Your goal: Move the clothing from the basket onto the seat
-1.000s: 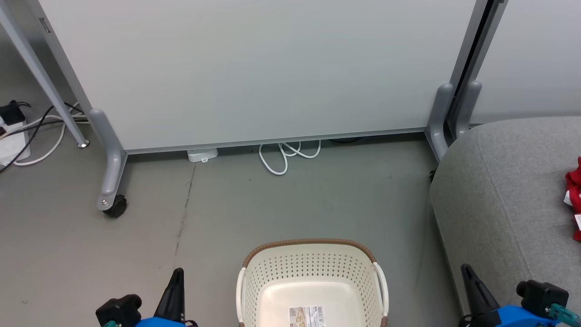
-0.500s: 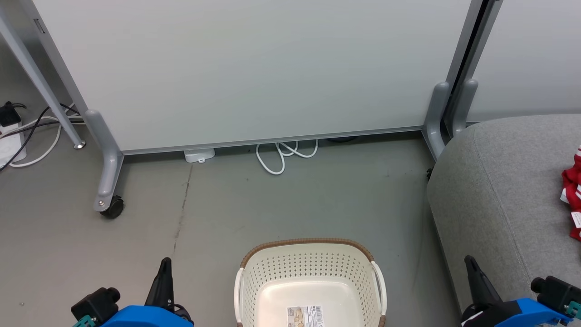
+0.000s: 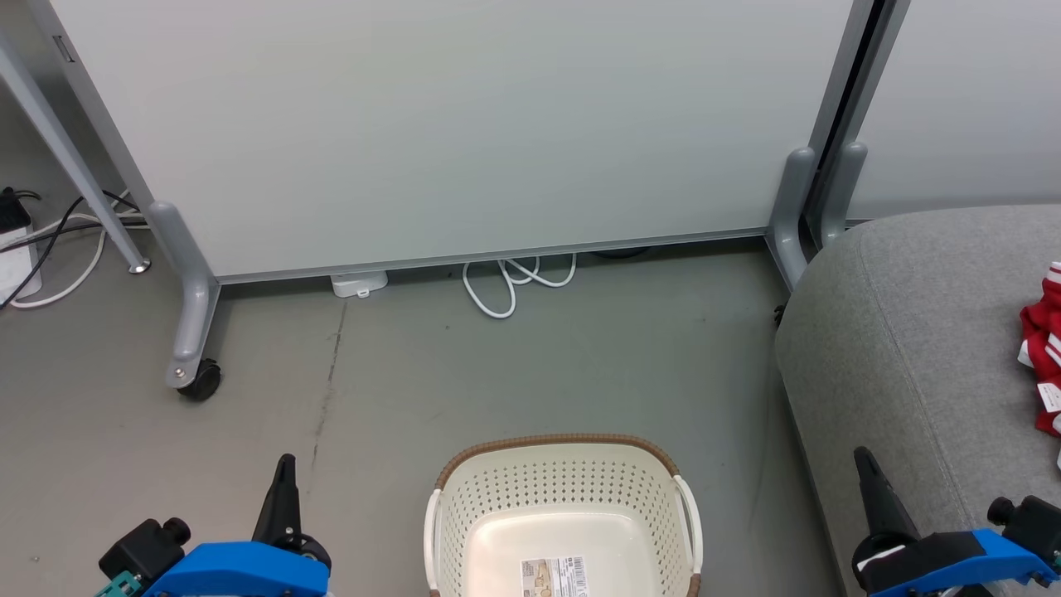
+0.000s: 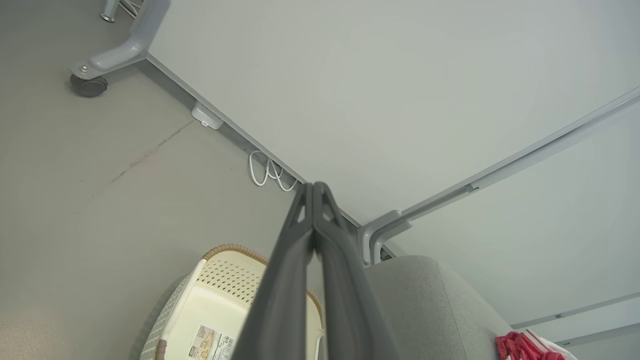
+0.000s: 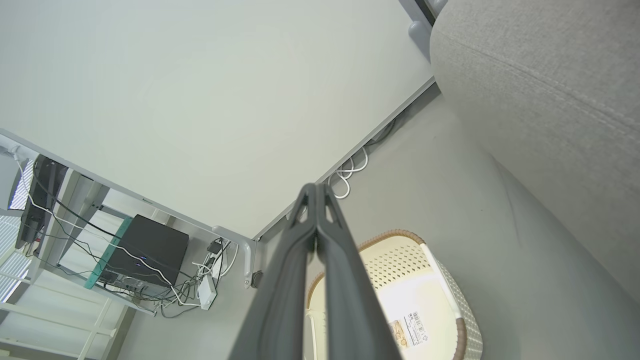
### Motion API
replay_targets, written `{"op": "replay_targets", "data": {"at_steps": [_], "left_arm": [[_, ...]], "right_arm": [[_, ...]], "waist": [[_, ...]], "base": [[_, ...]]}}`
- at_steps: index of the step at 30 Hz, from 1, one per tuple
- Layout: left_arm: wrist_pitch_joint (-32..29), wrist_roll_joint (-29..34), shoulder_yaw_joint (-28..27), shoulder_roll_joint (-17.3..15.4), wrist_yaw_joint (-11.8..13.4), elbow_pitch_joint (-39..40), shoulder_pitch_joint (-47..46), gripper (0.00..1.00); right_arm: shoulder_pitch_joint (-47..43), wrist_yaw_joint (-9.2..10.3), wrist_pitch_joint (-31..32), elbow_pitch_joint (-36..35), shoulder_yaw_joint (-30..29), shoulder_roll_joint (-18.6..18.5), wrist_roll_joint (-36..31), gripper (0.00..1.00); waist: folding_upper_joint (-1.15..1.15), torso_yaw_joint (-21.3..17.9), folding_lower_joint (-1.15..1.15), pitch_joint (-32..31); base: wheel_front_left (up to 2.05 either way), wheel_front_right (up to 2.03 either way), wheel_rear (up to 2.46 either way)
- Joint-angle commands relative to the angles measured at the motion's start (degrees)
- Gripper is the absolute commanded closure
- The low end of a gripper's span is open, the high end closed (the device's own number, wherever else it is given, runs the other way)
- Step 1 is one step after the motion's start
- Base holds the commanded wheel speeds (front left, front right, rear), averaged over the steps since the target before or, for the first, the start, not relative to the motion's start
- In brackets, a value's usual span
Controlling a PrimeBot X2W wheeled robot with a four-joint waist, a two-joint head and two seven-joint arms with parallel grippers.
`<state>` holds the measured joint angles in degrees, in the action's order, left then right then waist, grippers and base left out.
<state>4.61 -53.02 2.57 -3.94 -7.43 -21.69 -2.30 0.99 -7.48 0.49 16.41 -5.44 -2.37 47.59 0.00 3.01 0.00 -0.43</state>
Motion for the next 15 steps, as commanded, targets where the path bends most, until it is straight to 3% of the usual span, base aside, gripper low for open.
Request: {"op": "replay_targets", "data": {"at_steps": [1, 15], "left_arm": [[-0.3, -1.3, -0.5, -0.1, 0.0, 1.0, -1.6, 1.00], [-2.8, -9.9, -2.5, 0.1, 0.0, 2.6, -2.3, 1.00]], "right_arm": [[1.4, -0.01, 0.3, -0.8, -0.1, -0.4, 1.5, 1.00], [2.4, -0.02, 1.6, -1.3, -0.4, -0.5, 11.4, 1.00]], "waist": [[0.00, 0.0, 0.00, 0.0], [0.00, -0.5, 0.00, 0.1]], "base": [[0.00, 0.00, 0.00], [0.00, 0.00, 0.00]]}}
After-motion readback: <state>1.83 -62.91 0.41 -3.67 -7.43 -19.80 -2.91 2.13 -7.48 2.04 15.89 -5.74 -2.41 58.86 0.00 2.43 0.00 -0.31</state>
